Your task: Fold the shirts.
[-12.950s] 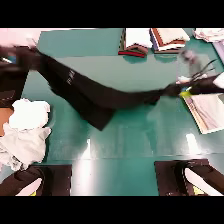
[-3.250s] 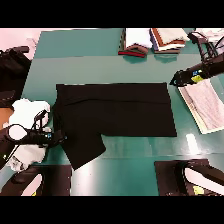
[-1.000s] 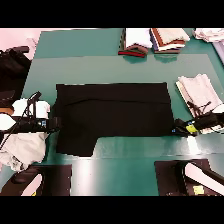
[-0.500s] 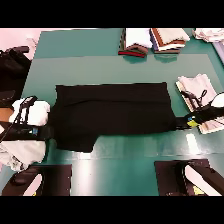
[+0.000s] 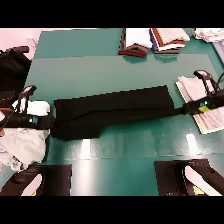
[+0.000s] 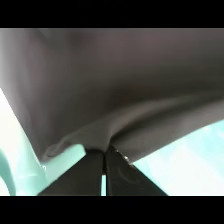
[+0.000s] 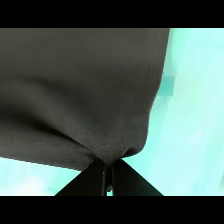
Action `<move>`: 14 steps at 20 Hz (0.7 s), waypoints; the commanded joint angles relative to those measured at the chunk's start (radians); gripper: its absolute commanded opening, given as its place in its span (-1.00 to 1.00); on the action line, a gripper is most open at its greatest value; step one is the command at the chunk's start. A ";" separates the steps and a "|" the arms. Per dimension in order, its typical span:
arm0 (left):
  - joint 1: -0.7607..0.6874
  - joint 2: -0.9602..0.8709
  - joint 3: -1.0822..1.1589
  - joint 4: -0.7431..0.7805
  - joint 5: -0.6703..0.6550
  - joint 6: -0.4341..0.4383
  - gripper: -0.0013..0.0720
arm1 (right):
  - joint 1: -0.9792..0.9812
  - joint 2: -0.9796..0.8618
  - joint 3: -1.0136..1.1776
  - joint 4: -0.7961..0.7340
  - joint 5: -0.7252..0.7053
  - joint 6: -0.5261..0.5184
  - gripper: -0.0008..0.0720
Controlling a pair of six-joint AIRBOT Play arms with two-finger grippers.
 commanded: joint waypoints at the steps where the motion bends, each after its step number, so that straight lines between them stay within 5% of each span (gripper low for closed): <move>1: 0.001 -0.220 0.097 0.031 0.188 0.014 -0.86 | 0.001 -0.191 0.151 -0.003 -0.031 0.003 -0.92; 10: 0.001 -0.556 0.344 0.017 0.300 0.017 -0.85 | 0.001 -0.592 0.476 0.205 -0.035 0.005 -0.90; 11: 0.001 -0.555 0.347 0.014 0.305 0.017 -0.44 | -0.002 -0.618 0.499 0.235 -0.038 0.005 -0.55; 12: 0.001 -0.555 0.355 0.009 0.306 0.014 0.47 | -0.011 -0.638 0.519 0.265 -0.041 0.004 -0.04; 13: 0.001 -0.555 0.367 0.005 0.298 0.004 0.67 | -0.025 -0.658 0.540 0.307 -0.040 -0.003 0.27; 14: 0.001 -0.555 0.381 0.002 0.289 0.005 0.67 | -0.036 -0.673 0.555 0.344 -0.034 -0.028 0.39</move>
